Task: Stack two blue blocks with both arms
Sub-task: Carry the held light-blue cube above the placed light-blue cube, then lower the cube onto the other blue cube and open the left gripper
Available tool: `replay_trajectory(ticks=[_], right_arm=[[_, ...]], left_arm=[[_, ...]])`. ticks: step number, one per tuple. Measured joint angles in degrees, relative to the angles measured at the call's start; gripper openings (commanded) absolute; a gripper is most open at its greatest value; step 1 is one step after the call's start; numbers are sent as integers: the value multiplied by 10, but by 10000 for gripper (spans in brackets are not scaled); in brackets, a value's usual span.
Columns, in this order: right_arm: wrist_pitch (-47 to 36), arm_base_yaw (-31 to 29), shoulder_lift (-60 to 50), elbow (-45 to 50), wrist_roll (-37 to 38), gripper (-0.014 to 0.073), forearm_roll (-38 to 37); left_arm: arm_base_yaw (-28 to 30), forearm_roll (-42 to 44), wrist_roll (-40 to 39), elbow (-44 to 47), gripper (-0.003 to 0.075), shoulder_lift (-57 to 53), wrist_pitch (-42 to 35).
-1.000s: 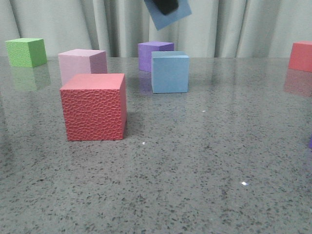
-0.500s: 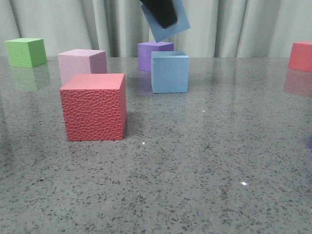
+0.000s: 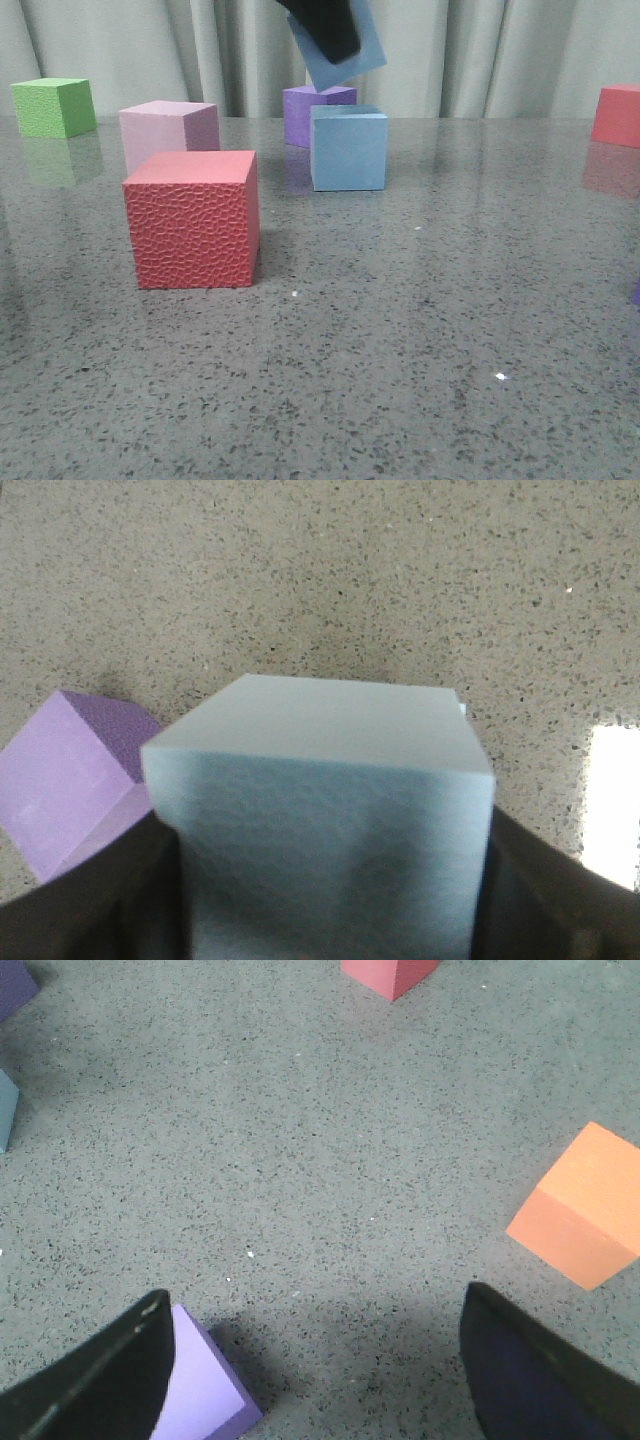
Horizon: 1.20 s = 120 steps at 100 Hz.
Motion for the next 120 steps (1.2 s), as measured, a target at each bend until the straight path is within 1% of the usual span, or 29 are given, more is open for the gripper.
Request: replay_trajectory(ticks=[120], right_arm=[[-2,0,0,0,0,580,0]], left_arm=[[0,1,0,0,170,11,0]])
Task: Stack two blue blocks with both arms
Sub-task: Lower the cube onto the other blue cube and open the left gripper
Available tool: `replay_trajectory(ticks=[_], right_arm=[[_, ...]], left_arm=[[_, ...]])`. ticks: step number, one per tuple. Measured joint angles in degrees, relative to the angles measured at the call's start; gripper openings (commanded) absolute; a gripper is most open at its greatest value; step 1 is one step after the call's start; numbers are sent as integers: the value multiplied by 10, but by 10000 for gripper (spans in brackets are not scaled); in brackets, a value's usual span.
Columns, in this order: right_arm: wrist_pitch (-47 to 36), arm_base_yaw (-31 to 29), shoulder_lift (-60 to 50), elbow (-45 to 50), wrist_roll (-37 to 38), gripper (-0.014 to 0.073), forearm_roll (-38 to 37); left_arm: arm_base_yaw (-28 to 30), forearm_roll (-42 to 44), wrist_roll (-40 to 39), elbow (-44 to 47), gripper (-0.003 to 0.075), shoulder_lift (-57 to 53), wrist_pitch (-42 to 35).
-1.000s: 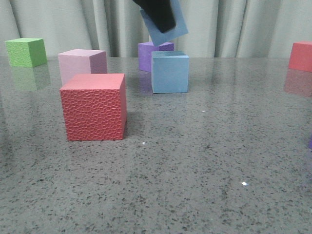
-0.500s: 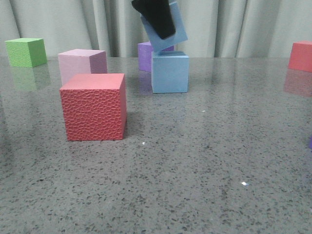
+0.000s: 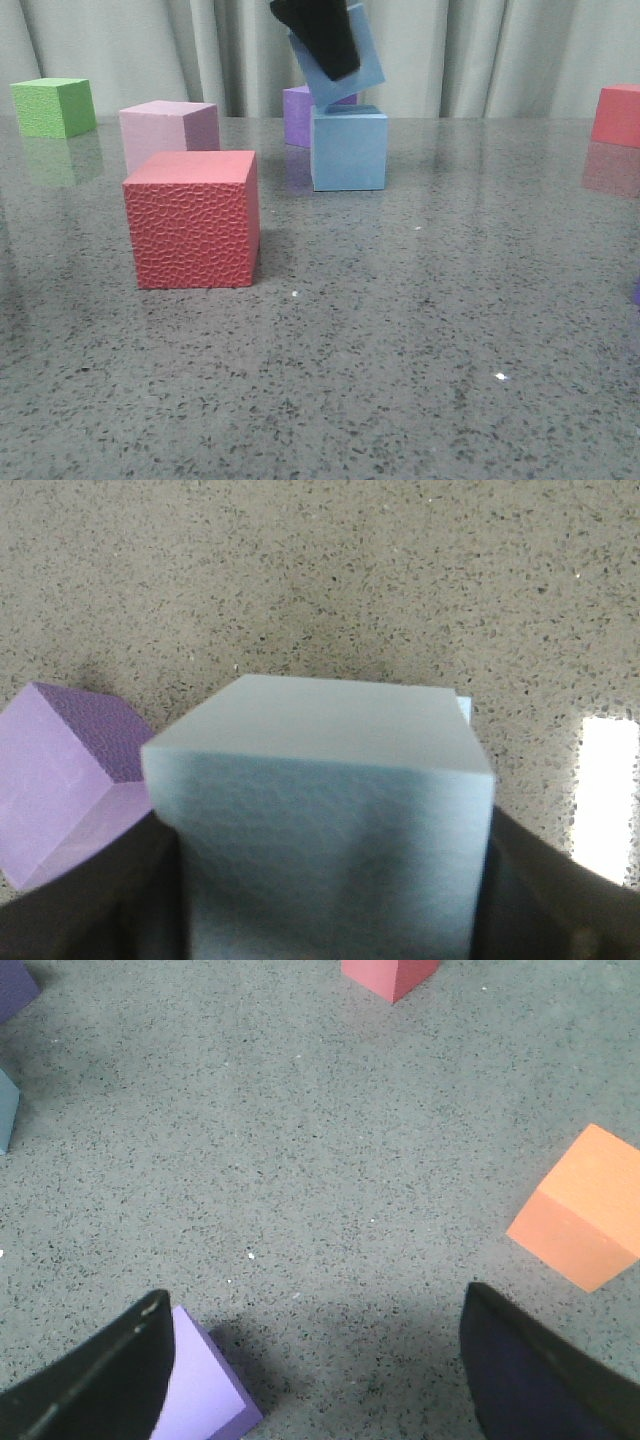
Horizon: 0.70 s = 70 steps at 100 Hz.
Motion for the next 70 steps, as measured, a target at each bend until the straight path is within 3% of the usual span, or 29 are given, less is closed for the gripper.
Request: replay_trajectory(ticks=[70], right_arm=[[0,0,0,0,0,580,0]], left_arm=[[0,-2,0,24,172,0,-9]])
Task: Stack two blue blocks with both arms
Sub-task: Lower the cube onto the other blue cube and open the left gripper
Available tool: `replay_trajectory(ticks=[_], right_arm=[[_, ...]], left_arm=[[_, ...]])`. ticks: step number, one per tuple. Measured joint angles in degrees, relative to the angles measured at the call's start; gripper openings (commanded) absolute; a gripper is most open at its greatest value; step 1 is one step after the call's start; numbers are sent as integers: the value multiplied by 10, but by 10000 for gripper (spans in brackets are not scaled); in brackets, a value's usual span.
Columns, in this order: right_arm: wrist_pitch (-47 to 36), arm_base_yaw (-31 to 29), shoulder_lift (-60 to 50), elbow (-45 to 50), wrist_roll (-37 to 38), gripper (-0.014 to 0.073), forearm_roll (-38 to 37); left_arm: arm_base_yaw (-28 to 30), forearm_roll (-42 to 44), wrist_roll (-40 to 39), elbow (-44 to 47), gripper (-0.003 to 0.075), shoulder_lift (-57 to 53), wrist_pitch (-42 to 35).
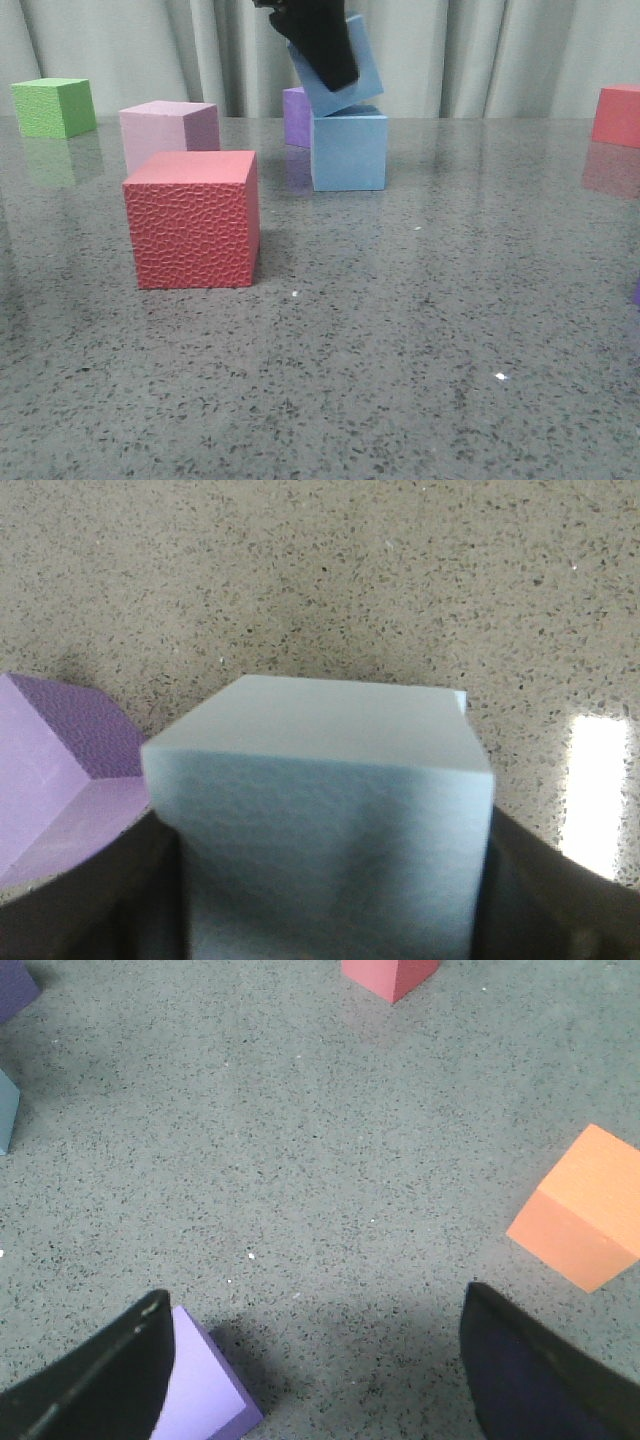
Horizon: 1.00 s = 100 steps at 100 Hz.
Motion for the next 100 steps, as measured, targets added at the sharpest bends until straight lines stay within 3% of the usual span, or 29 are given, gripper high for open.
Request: replay_trajectory(ticks=[16,33,42,84,100], right_arm=[[0,0,0,0,0,580,0],[0,0,0,0,0,580,0],[0,0,0,0,0,580,0],[0,0,0,0,0,580,0],[-1,0,0,0,0,580,0]], left_arm=[[0,0,0,0,241,0,-1],[0,0,1,0,446,0,-1],[0,-1,1,2,514,0,-1],[0,1,1,7,629,0,3],[0,1,1,1,634,0,4]])
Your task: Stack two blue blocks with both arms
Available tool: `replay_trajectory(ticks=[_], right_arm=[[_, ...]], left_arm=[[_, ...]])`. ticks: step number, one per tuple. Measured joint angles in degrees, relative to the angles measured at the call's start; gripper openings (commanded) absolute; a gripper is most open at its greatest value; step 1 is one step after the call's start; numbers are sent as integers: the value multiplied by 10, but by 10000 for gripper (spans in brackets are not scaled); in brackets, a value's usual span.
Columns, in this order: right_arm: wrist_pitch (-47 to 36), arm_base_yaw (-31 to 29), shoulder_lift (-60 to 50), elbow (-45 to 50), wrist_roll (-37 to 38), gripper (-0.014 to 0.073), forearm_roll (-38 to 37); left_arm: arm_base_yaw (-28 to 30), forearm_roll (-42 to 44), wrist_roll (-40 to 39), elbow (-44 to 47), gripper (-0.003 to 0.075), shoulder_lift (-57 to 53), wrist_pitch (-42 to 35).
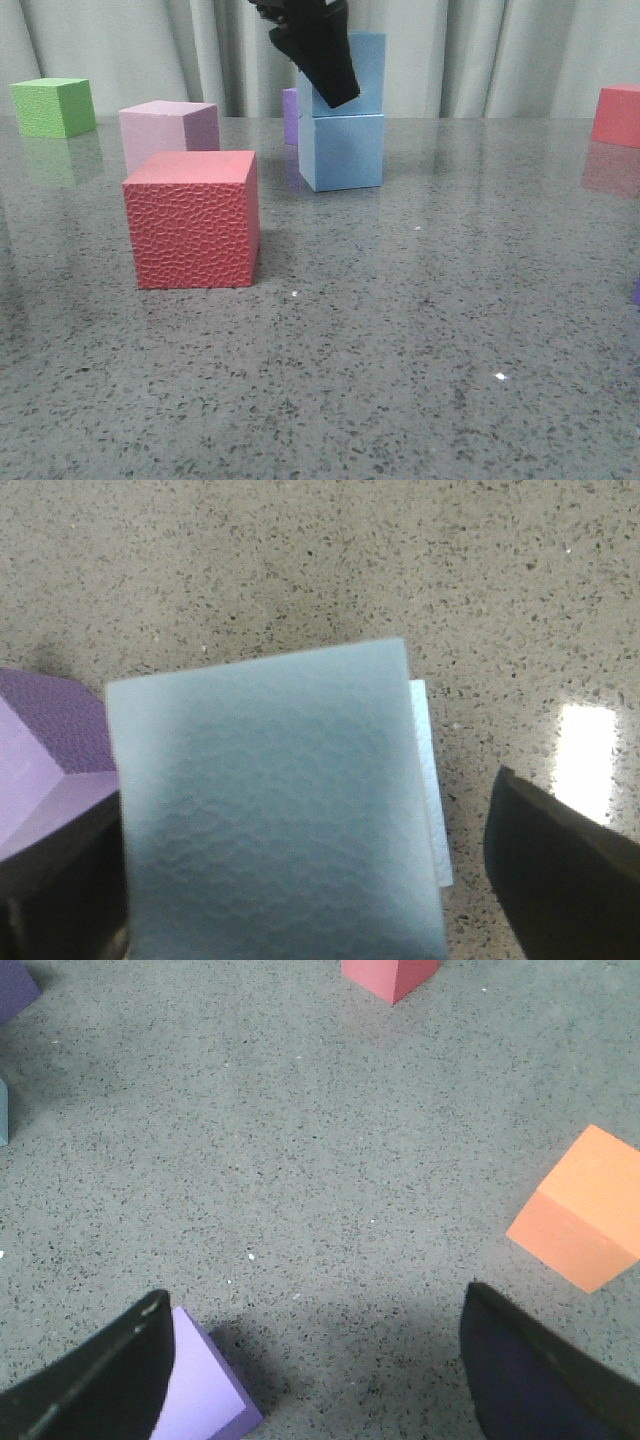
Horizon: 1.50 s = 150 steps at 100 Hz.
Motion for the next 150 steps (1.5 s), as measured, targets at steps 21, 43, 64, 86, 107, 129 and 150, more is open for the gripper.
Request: replay_trajectory(ticks=[21,43,64,86,107,129,150], right_arm=[[0,0,0,0,0,580,0],[-1,0,0,0,0,580,0],[-1,0,0,0,0,580,0],[-1,0,0,0,0,580,0],[-1,0,0,0,0,580,0],[-1,0,0,0,0,580,0],[-1,0,0,0,0,580,0]], left_arm=[[0,1,-5,-30,634,-4,1],[0,4,-38,-35,633,-41,4],[-1,49,-108,-36,632,-76,6],[16,92,-217,-37,632,-100,8],[69,98,-301,-37,627,-120,9],[119,98,-345,-37,627,-143,10],[145,98,-372,-37,619,-172,11]])
